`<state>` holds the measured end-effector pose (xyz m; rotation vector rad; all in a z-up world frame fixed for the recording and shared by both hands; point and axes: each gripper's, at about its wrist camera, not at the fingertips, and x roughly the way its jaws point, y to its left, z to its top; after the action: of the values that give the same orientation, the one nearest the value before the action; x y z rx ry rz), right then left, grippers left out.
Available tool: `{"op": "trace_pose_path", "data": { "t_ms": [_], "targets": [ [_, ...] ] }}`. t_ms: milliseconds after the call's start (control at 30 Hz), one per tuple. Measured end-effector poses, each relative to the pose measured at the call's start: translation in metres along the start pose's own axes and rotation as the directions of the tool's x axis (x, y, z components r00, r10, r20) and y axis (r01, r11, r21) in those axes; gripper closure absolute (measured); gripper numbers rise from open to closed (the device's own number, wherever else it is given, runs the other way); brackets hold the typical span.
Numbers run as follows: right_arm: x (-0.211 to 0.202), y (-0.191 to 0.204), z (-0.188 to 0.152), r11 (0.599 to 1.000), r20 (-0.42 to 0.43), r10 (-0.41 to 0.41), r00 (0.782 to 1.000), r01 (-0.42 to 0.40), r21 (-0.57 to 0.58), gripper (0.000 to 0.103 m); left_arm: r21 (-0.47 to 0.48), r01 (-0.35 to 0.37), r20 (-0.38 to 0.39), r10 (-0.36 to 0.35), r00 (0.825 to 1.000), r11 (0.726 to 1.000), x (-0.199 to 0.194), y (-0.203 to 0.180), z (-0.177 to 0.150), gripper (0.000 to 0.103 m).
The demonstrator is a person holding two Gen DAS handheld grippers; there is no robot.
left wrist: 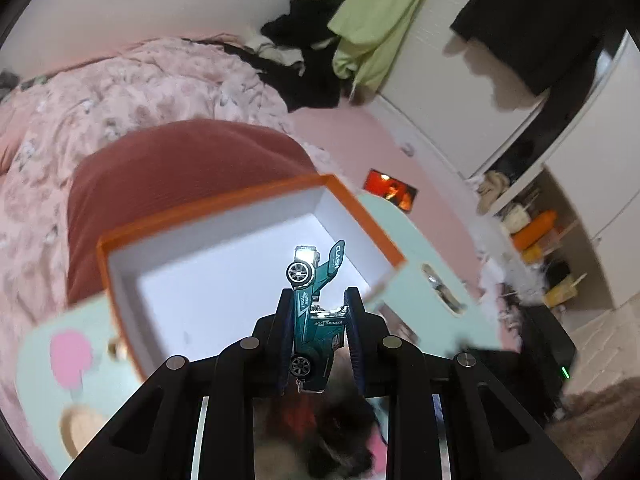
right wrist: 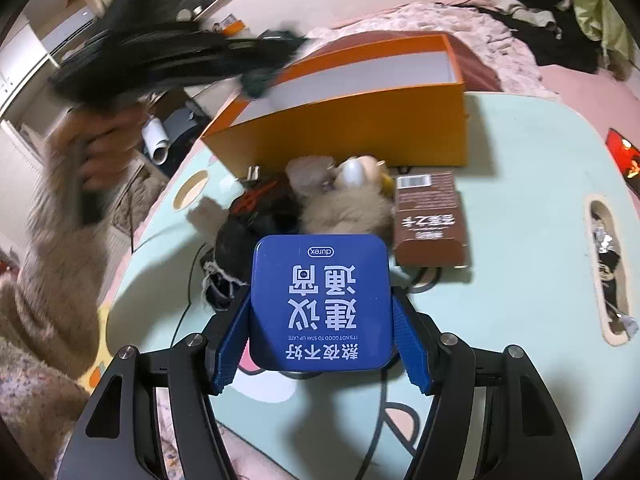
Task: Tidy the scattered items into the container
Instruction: 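Lower the toy car with the left gripper while the right sets down the tin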
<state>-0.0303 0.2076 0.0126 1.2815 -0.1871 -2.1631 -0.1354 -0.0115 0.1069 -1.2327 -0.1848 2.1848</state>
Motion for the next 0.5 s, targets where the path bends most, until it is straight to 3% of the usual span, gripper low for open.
{"op": "trace_pose_path", "data": {
  "t_ms": [267,500],
  "targets": [
    [-0.013,0.006,-0.006,1.0,0.033,0.003,0.999,-0.004,0.005,0.036,-0.153,0.047,0.031,-0.043,0.999,0.987,-0.017,-0.001,-0.09,0.08],
    [-0.02,0.018,-0.016,1.0,0.052,0.011,0.999,-0.01,-0.025,0.036,-0.239,0.008,0.098,0.016,0.995,0.971,-0.024,-0.002,-0.14,0.08]
  ]
}}
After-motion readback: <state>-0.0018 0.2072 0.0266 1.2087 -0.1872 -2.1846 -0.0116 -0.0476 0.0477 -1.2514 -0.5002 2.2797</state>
